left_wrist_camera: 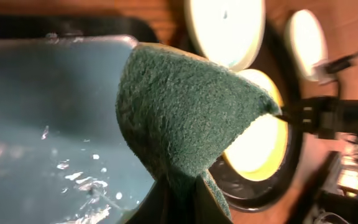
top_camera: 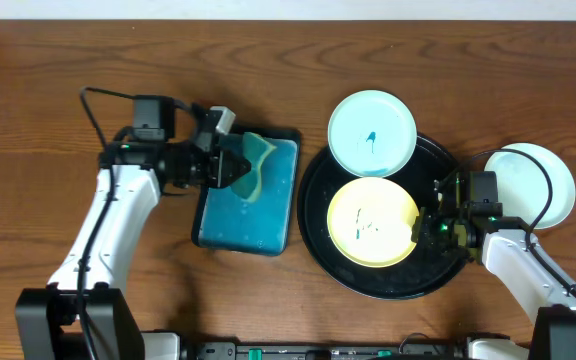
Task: Clean dirty plates on tray and stack at the side
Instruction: 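Dip the green sponge into the water tray with the left gripper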
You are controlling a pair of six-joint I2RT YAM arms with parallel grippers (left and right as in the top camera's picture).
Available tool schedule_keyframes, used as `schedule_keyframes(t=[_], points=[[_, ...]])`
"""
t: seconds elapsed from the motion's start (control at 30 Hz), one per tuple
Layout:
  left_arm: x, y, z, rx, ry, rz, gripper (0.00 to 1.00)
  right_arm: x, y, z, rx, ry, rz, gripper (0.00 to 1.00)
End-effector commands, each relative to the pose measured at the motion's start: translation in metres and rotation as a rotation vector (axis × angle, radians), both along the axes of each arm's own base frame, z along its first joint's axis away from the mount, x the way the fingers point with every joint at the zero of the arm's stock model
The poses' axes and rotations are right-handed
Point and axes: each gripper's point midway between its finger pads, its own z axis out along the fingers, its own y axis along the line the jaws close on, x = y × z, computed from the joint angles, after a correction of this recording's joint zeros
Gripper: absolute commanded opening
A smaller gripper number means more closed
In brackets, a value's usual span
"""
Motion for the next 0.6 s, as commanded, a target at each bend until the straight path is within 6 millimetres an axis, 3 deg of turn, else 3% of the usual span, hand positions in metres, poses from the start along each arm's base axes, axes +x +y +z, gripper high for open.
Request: schedule_keyframes(t=[0.0, 0.23, 0.57], points=[[-0.006, -0.003, 0.030, -0.176, -0.093, -0.085, 0.07, -0.008, -0.003, -0.006, -0.024, 0.034, -0.011, 0.01], [-0.005, 0.015, 0.030, -0.217, -0.084, -0.035, 0.07, -0.008, -0.003, -0.006, -0.024, 0.035, -0.011, 0.01], [-0.005, 0.016, 0.030, -0.217, -0.083, -0.033, 0.08, -0.007, -0.003, -0.006, -0.024, 0.033, -0.011, 0.01]])
